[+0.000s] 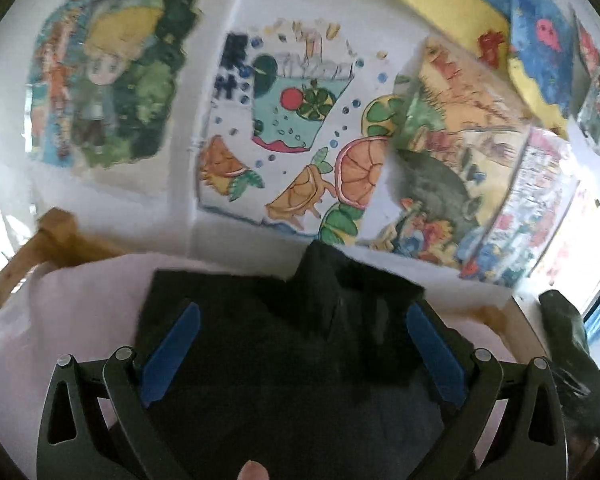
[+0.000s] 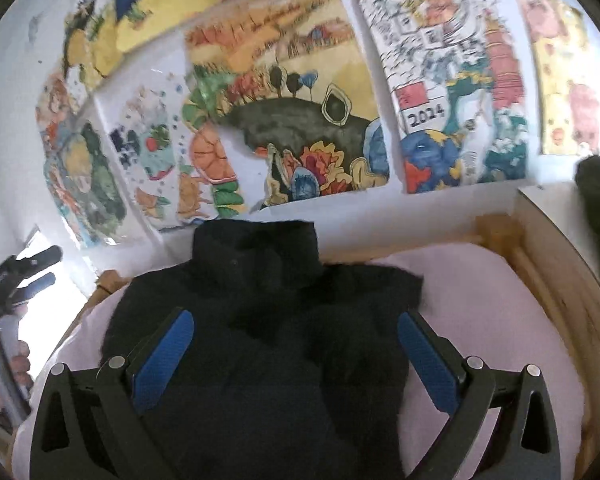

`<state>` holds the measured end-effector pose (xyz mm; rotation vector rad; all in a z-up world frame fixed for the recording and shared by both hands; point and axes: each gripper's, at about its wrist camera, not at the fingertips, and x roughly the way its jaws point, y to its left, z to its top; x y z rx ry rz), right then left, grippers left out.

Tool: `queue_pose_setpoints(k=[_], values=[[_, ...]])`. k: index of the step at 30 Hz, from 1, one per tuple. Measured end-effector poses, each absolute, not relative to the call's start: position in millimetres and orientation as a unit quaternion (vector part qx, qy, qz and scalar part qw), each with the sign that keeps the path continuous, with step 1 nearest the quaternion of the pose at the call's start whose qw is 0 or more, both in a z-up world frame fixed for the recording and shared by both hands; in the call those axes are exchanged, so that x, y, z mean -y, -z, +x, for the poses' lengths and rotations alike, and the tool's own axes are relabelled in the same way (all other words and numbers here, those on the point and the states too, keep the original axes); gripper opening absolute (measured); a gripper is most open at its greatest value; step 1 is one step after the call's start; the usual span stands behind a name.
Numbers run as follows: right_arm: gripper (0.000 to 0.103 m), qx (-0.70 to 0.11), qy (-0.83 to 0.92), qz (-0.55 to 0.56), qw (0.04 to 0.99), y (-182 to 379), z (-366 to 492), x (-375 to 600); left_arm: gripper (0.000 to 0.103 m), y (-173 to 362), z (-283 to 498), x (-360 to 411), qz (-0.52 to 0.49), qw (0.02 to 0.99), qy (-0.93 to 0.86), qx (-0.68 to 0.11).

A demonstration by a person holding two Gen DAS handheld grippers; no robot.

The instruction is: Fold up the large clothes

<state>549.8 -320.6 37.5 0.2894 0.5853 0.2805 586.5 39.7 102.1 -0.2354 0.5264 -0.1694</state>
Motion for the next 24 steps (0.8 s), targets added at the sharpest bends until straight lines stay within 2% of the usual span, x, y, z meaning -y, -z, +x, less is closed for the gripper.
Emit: queue_pose_setpoints(k=[6,9,11,16,18,19,20,21,22,23,24], values=[[0.1,-0.3,-0.134,0.181,0.927,-2,646,308,0.101,-72,670,-28,-0.07,0.96,0.116,-0.247],[0.086,-0.3,-0.131,0.19,0.926,16,676,300,0.101,-53,703,-17,-0.045,0.954,0.113,-0.272],[0.068,-0.306,-0.128,0.208,0.92,35,696,294,0.101,-40,716,-11,-0.036,0.954,0.115,-0.273],[0.065,-0.282,-0.12,0.246,0.919,54,721,295,0.101,-17,741,-16,-0.072,0.954,0.104,-0.272],[0.065,-0.294,-0.119,0.257,0.913,59,736,292,0.097,-10,749,-22,-0.099,0.95,0.11,-0.276],[0.065,-0.3,-0.121,0.268,0.907,63,740,291,0.089,-8,750,-23,-0.104,0.949,0.118,-0.274],[0.061,-0.307,-0.121,0.275,0.903,67,743,290,0.074,-7,750,-22,-0.105,0.948,0.127,-0.273],[0.054,-0.306,-0.123,0.279,0.902,70,743,288,0.066,-7,752,-20,-0.099,0.946,0.127,-0.28],[0.04,-0.305,-0.126,0.277,0.902,73,741,287,0.05,-7,755,-18,-0.096,0.945,0.127,-0.286],[0.032,-0.303,-0.126,0.273,0.904,72,739,285,0.027,-6,757,-18,-0.095,0.943,0.127,-0.293],[0.03,-0.303,-0.125,0.27,0.906,71,738,284,0.015,-6,758,-19,-0.096,0.941,0.125,-0.299]])
